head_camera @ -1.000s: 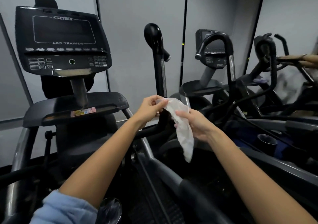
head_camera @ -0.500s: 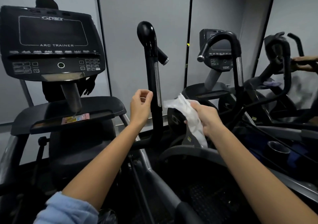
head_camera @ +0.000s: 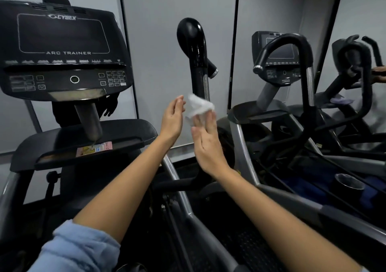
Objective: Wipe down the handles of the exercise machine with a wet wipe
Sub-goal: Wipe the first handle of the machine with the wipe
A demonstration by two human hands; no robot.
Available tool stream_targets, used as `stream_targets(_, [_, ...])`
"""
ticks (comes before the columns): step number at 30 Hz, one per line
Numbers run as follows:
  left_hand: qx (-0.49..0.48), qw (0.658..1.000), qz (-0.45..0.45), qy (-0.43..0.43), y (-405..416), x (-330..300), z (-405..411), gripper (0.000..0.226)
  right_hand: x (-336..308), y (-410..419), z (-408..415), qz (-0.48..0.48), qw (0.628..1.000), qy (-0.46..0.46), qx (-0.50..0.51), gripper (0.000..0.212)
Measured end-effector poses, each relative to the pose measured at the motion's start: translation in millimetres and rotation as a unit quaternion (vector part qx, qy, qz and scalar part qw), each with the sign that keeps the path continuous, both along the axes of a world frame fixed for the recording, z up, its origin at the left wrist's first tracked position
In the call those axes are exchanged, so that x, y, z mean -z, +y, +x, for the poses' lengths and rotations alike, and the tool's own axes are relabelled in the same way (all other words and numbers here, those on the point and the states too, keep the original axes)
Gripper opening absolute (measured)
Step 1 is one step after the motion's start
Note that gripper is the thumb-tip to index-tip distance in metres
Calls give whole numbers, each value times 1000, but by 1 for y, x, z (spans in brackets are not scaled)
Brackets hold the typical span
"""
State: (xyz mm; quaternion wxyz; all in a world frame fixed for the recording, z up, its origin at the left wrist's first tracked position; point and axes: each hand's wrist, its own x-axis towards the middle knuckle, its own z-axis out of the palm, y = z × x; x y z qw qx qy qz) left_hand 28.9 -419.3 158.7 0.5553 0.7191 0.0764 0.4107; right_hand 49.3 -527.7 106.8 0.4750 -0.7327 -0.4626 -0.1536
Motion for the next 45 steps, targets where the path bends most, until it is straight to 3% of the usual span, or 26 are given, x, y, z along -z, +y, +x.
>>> stream_targets(2, [2,1000,12,-6,9,-18,6,39,-9,7,16,11,999,-18,31,63])
stream_targets(6, [5,999,10,-49,18,-82,24,38,-55,21,40,14,987,-142,71,43])
stream_targets(9, [48,996,42,-57,14,-119,40,43,-27,13,34,18,985,-160,67,48])
stream_targets(13, [55,994,70,-58,9,-126,52,41,33,-8,28,-43,989,-129,63,61])
stream_targets(19, [82,992,58,-71,8,-127,50,35,-49,22,45,-3,976,-203,81,58])
stream_targets(23, [62,992,81,-70,7,-126,49,32,-19,23,40,-8,970,-217,112,62])
stream_targets(27, [44,992,99,-63,5,-127,47,32,52,0,28,18,963,-257,85,52])
stream_targets(32, [30,991,119,-60,6,-127,49,31,-16,21,33,118,966,-220,59,51])
stream_targets(35, [18,991,124,-56,6,-127,48,32,-47,33,46,147,956,-223,123,18])
stream_targets(39, [16,991,124,-44,5,-128,46,32,-1,22,40,161,945,-255,130,53])
stream_targets(42, [6,991,130,-36,5,-129,45,35,38,11,28,123,962,-218,107,58])
stream_targets(45, [-20,986,163,-14,2,-130,41,50,7,25,37,81,969,-203,111,75])
